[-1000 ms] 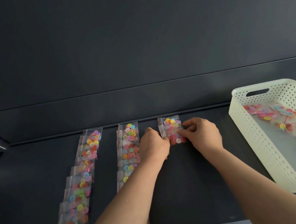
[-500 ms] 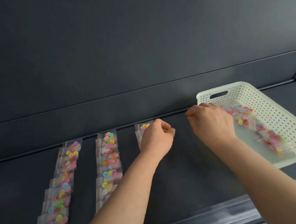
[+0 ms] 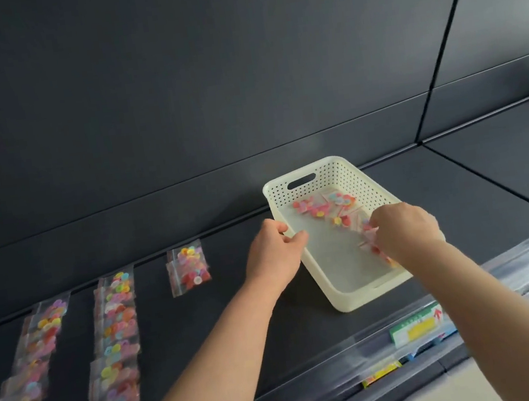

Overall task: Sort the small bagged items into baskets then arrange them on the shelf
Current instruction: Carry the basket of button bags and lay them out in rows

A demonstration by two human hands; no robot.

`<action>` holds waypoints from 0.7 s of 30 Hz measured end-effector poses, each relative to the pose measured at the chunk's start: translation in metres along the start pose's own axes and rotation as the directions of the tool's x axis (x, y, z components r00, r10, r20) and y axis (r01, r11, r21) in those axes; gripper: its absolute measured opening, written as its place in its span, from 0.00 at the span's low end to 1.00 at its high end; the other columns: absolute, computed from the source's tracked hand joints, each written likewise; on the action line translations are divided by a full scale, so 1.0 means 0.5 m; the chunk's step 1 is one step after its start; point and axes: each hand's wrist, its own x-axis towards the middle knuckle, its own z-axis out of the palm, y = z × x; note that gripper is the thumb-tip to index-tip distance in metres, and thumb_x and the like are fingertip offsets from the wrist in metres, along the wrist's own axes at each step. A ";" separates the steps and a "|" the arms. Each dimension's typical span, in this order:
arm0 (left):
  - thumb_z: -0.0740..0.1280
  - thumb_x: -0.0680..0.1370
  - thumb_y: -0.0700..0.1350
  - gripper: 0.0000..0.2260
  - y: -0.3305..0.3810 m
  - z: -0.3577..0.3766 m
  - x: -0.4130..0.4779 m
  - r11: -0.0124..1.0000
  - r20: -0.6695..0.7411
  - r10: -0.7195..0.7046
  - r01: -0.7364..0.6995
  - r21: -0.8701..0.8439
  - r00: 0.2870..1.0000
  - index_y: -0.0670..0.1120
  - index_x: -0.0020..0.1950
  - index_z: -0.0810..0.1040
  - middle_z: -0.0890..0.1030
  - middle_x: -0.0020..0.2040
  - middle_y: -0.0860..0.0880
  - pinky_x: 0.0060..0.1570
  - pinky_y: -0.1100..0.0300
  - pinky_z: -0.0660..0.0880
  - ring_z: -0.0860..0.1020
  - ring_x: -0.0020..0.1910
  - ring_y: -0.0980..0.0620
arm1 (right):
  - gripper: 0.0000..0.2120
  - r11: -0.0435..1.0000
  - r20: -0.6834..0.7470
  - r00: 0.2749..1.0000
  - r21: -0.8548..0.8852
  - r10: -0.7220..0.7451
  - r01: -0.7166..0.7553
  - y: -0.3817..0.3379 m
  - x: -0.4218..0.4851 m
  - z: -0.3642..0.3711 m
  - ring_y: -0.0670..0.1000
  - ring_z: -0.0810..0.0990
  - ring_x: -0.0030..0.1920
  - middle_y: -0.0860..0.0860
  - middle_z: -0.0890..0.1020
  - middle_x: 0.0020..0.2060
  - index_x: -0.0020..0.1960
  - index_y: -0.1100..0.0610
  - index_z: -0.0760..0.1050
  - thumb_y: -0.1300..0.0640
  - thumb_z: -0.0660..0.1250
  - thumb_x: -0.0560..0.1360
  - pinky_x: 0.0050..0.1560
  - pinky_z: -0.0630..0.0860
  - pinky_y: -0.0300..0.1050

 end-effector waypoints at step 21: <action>0.69 0.76 0.52 0.13 0.008 -0.009 -0.025 0.995 -0.013 -0.039 0.038 -0.091 0.999 0.52 0.57 0.71 0.80 0.48 0.55 0.54 0.48 0.80 0.81 0.49 0.53 | 0.04 0.913 -0.088 0.964 0.309 -0.252 0.267 -0.023 0.014 -0.012 0.51 0.78 0.42 0.48 0.80 0.43 0.44 0.53 0.73 0.54 0.68 0.74 0.43 0.77 0.47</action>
